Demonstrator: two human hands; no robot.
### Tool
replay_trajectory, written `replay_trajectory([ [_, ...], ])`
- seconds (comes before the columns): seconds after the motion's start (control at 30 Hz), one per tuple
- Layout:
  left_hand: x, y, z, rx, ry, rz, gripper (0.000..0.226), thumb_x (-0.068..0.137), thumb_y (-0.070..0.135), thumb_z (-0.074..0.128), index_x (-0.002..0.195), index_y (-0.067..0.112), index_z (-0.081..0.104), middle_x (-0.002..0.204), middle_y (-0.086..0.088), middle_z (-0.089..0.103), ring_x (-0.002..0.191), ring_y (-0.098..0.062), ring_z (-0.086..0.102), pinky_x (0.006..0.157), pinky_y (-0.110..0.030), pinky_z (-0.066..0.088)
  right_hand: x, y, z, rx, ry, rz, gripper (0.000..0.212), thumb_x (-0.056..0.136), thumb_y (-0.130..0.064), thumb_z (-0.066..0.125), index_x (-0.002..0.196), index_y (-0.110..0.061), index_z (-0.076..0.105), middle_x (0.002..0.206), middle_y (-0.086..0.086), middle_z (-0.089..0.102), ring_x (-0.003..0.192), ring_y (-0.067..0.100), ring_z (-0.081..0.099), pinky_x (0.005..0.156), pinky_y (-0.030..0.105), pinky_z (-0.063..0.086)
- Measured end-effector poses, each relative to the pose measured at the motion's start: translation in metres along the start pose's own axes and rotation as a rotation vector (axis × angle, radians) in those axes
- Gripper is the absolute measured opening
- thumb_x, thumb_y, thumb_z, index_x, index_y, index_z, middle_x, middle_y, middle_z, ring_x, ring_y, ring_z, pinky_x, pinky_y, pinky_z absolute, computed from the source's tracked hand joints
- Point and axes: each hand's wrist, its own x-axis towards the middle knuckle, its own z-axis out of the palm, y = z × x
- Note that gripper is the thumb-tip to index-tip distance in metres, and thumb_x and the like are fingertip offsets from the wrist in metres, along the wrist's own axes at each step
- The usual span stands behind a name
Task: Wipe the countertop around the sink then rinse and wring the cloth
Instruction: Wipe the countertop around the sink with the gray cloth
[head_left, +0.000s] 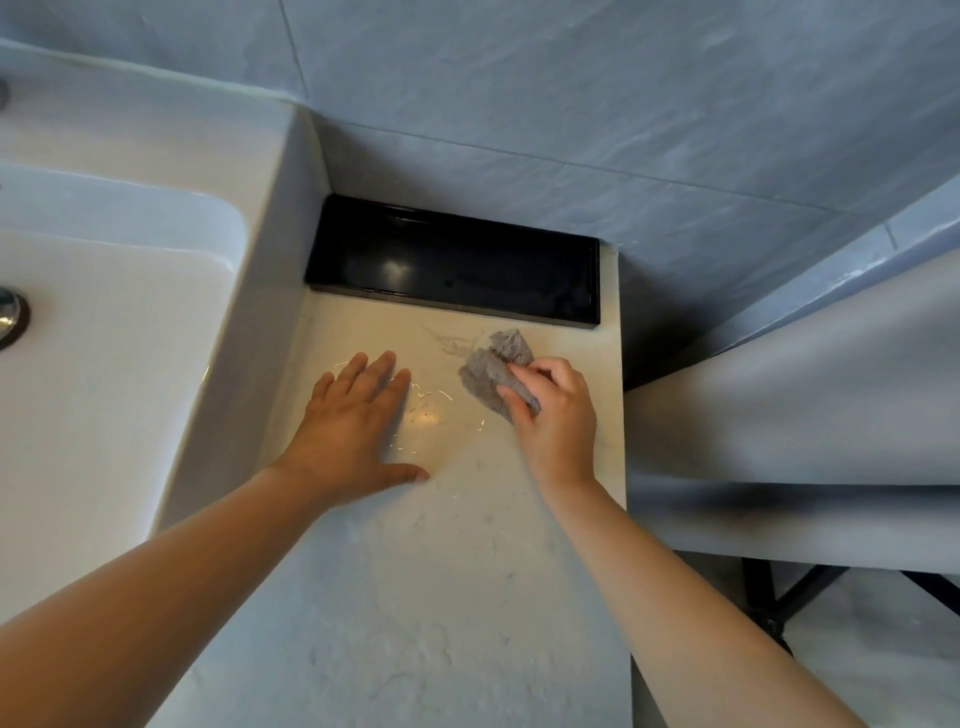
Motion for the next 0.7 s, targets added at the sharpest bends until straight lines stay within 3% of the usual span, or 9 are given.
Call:
replay_trajectory([
  [0.1, -0.023, -0.003, -0.005, -0.223, 0.150, -0.010, 0.097, 0.074, 0.065, 0.061, 0.150, 0.024, 0.017, 0.159, 0.003, 0.007, 0.146, -0.020, 0.008, 0.116, -0.035, 0.014, -0.026, -0.009, -0.006, 0.073, -0.102, -0.027, 0.028, 0.081, -0.024, 0.073, 0.108, -0.015, 0.071, 0.096, -0.004, 0.057, 0.087, 0.012, 0.053, 0.070, 0.020, 0.048],
  [0.2, -0.048, -0.009, 0.004, -0.199, 0.210, -0.016, 0.092, 0.074, 0.062, 0.060, 0.148, 0.018, 0.026, 0.158, -0.003, 0.017, 0.144, -0.024, 0.015, 0.116, -0.039, 0.017, -0.043, -0.019, -0.015, 0.183, -0.242, -0.007, 0.025, 0.080, -0.024, 0.074, 0.104, -0.016, 0.073, 0.091, -0.006, 0.056, 0.083, 0.009, 0.055, 0.069, 0.020, 0.048],
  [0.37, -0.066, -0.016, 0.017, -0.164, 0.171, -0.123, 0.102, 0.072, 0.068, 0.050, 0.149, 0.009, 0.019, 0.158, -0.007, 0.014, 0.146, -0.027, 0.013, 0.116, -0.036, 0.011, -0.007, -0.027, -0.031, 0.211, -0.055, 0.089, 0.027, 0.084, -0.019, 0.071, 0.108, -0.008, 0.070, 0.096, -0.004, 0.056, 0.085, 0.006, 0.055, 0.072, 0.004, 0.040],
  [0.47, -0.072, -0.016, 0.021, -0.147, 0.153, -0.134, 0.106, 0.072, 0.069, 0.049, 0.150, 0.006, 0.012, 0.159, -0.009, 0.008, 0.146, -0.025, 0.009, 0.113, -0.028, 0.002, 0.034, -0.020, -0.017, 0.110, -0.044, 0.107, 0.027, 0.085, -0.020, 0.068, 0.111, -0.011, 0.069, 0.102, -0.001, 0.059, 0.091, 0.012, 0.056, 0.073, 0.012, 0.040],
  [0.57, -0.072, -0.018, 0.020, -0.153, 0.175, -0.129, 0.108, 0.068, 0.072, 0.044, 0.150, 0.006, 0.015, 0.159, -0.008, 0.008, 0.146, -0.024, 0.010, 0.112, -0.027, 0.000, 0.047, -0.014, 0.005, 0.041, -0.078, 0.096, 0.027, 0.084, -0.018, 0.069, 0.110, -0.011, 0.071, 0.103, 0.002, 0.062, 0.093, 0.019, 0.058, 0.073, 0.020, 0.041],
  [0.7, -0.070, -0.018, 0.022, -0.159, 0.166, -0.128, 0.109, 0.071, 0.070, 0.057, 0.150, 0.008, 0.013, 0.160, -0.006, 0.002, 0.147, -0.023, 0.004, 0.113, -0.026, -0.003, 0.041, -0.019, 0.022, 0.035, 0.023, 0.126, 0.028, 0.084, -0.018, 0.070, 0.111, -0.011, 0.070, 0.105, 0.002, 0.062, 0.096, 0.016, 0.056, 0.076, 0.018, 0.040],
])
